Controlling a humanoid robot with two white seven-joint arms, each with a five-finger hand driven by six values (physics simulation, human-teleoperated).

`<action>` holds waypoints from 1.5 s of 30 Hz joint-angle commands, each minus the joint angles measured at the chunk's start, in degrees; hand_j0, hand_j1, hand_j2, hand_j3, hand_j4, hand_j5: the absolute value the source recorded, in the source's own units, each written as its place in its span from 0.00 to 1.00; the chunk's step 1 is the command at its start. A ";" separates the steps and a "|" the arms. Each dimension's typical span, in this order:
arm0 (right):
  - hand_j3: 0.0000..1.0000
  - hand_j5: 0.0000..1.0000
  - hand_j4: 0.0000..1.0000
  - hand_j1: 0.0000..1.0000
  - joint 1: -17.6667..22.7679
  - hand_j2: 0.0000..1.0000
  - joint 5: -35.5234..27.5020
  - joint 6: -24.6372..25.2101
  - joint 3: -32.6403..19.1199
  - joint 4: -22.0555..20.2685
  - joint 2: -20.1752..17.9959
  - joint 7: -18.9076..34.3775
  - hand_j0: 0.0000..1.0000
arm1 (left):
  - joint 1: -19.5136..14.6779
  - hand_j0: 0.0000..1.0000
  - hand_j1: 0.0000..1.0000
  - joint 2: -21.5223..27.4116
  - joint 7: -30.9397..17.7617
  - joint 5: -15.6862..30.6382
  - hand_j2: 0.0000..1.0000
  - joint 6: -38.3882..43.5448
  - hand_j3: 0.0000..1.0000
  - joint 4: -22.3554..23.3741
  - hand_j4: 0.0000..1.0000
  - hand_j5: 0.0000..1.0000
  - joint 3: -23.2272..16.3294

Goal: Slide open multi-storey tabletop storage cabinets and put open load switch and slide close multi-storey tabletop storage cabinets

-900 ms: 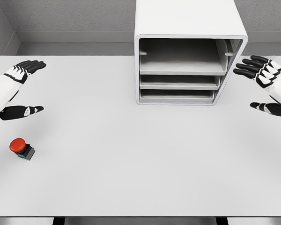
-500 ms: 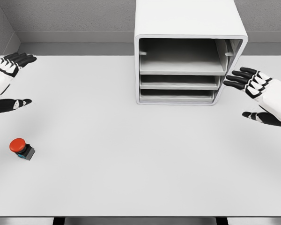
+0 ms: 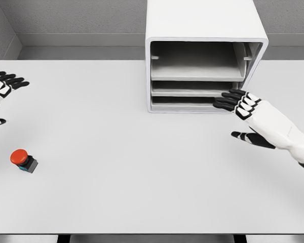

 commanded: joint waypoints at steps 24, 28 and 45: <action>0.97 0.97 0.97 0.97 -13.80 0.97 0.11 -0.07 9.63 3.84 7.45 2.89 0.97 | 7.65 1.00 1.00 1.17 -0.11 -0.63 1.00 0.08 1.00 2.61 1.00 1.00 0.01; 0.99 0.99 0.99 0.99 -16.87 0.99 0.11 -0.07 11.04 7.88 9.56 3.06 0.99 | 9.22 1.00 1.00 1.35 -0.03 -1.95 1.00 0.08 1.00 2.17 1.00 1.00 0.01; 0.79 0.79 0.79 0.79 -23.64 0.79 -0.07 -0.07 13.76 18.60 15.54 5.35 0.79 | 15.47 1.00 1.00 4.60 0.41 -0.01 1.00 0.08 1.00 -4.33 1.00 1.00 0.01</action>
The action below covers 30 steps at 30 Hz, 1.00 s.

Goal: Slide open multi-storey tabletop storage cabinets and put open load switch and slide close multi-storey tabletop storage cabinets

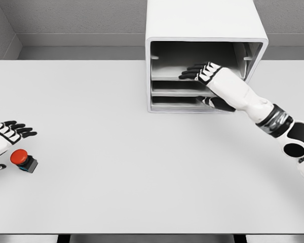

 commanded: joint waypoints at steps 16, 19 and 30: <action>0.80 0.80 0.80 0.80 -5.89 0.80 -1.99 -0.03 6.15 7.89 2.46 0.00 0.80 | 2.02 1.00 1.00 -0.20 0.08 0.67 1.00 0.07 1.00 -4.12 1.00 1.00 0.00; 0.80 0.80 0.80 0.80 -5.89 0.80 -1.99 -0.03 6.50 7.89 2.81 0.00 0.80 | 2.99 1.00 1.00 -0.12 0.08 0.58 1.00 0.07 1.00 -4.82 1.00 1.00 -0.08; 0.81 0.81 0.81 0.81 -10.28 0.81 -1.99 -0.03 8.61 15.89 6.06 0.00 0.81 | 3.43 0.90 0.90 -0.03 -0.01 0.58 0.90 0.07 0.90 -4.91 0.90 0.90 -0.79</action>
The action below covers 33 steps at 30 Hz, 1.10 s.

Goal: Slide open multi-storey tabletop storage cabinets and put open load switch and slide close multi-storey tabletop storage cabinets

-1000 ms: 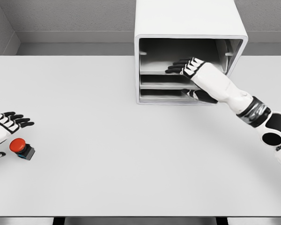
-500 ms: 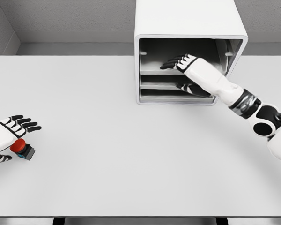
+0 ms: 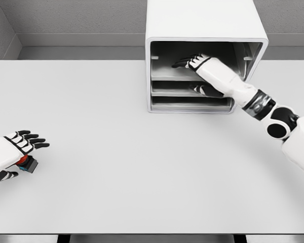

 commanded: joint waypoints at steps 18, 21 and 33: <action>0.84 0.84 0.84 0.84 1.23 0.84 -0.24 -0.04 1.32 -0.89 -1.89 -0.09 0.84 | 0.79 0.64 0.64 0.58 0.04 0.19 0.64 0.07 0.64 0.68 0.64 0.64 0.05; 0.84 0.84 0.84 0.84 1.93 0.84 -0.33 -0.04 1.24 -2.73 -3.04 -0.09 0.84 | 0.79 0.60 0.60 0.58 0.04 0.19 0.60 0.07 0.60 0.77 0.60 0.60 0.13; 0.85 0.85 0.85 0.85 4.66 0.85 -0.68 -0.04 0.88 -9.15 -6.99 -0.18 0.85 | 0.62 0.41 0.41 0.58 0.04 0.36 0.41 0.07 0.41 0.59 0.41 0.41 0.49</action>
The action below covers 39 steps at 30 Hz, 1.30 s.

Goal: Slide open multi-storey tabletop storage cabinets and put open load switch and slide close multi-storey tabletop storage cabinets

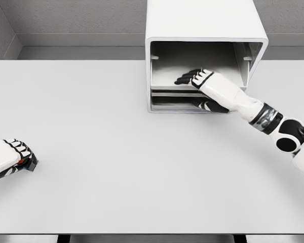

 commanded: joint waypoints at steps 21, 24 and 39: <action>0.85 0.85 0.85 0.85 6.85 0.85 -0.44 -0.01 -1.87 -11.25 -7.34 -0.18 0.85 | -3.87 0.33 0.33 -0.12 0.02 0.60 0.33 0.06 0.33 -0.40 0.33 0.33 0.98; 0.85 0.85 0.85 0.85 7.47 0.85 -0.44 -0.01 -2.31 -12.04 -7.43 -0.18 0.85 | -4.22 0.33 0.33 -0.21 0.02 0.60 0.33 0.06 0.33 -0.40 0.33 0.33 0.98; 0.67 0.67 0.67 0.67 9.67 0.67 -5.10 -0.01 -12.33 -13.79 -10.25 -0.09 0.67 | -10.02 0.33 0.33 -2.49 -0.15 0.16 0.33 0.06 0.33 -0.14 0.33 0.33 0.63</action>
